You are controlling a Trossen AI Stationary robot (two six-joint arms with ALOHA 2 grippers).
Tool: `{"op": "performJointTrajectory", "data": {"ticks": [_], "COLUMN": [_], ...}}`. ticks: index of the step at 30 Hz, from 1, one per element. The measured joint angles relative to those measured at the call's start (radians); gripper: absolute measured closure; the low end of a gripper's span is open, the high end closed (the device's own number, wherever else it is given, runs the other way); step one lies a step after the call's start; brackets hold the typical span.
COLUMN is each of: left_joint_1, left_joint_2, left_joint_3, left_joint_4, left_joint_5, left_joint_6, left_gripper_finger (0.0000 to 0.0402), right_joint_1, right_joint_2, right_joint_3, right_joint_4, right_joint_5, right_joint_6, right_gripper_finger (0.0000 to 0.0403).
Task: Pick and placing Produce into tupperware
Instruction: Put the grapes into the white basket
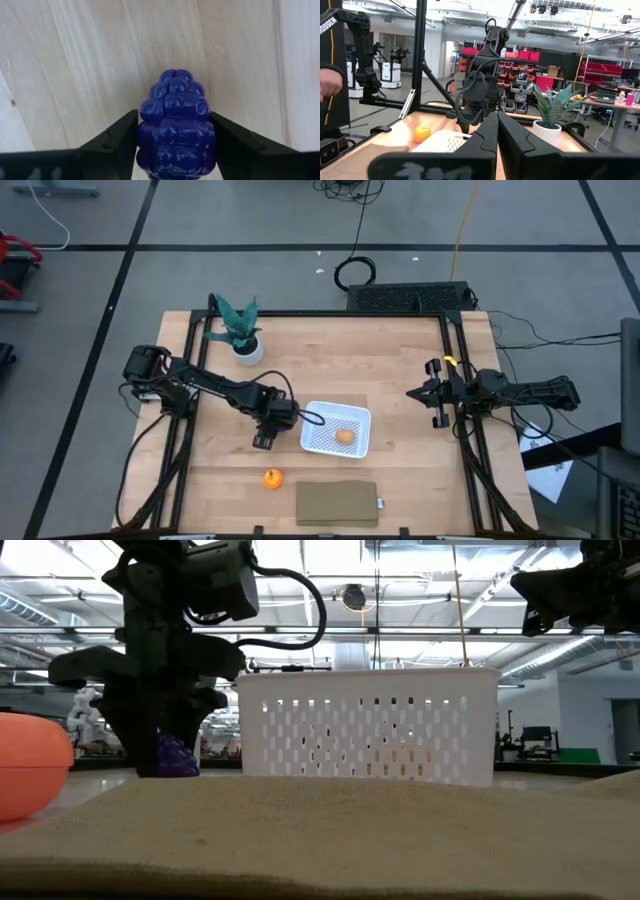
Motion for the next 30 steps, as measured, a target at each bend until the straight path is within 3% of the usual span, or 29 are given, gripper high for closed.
{"op": "performJointTrajectory", "data": {"ticks": [4, 11, 30], "left_joint_1": [0.000, 0.000, -0.007], "left_joint_2": [0.000, 0.002, 0.002], "left_joint_3": [0.000, 0.015, 0.264], "left_joint_4": [-0.018, -0.051, -0.287], "left_joint_5": [0.000, -0.016, -0.143], "left_joint_6": [0.003, 0.006, 0.073], "left_gripper_finger": [0.0185, 0.0206, 0.0195], "right_joint_1": [0.000, 0.000, 0.000], "right_joint_2": [0.000, 0.000, 0.000], "right_joint_3": [0.000, 0.000, 0.000], "right_joint_4": [0.000, 0.000, 0.000], "right_joint_5": [0.000, 0.000, 0.000], "right_joint_6": [0.000, 0.000, 0.000], "right_gripper_finger": [0.0403, 0.0403, 0.0403]}}
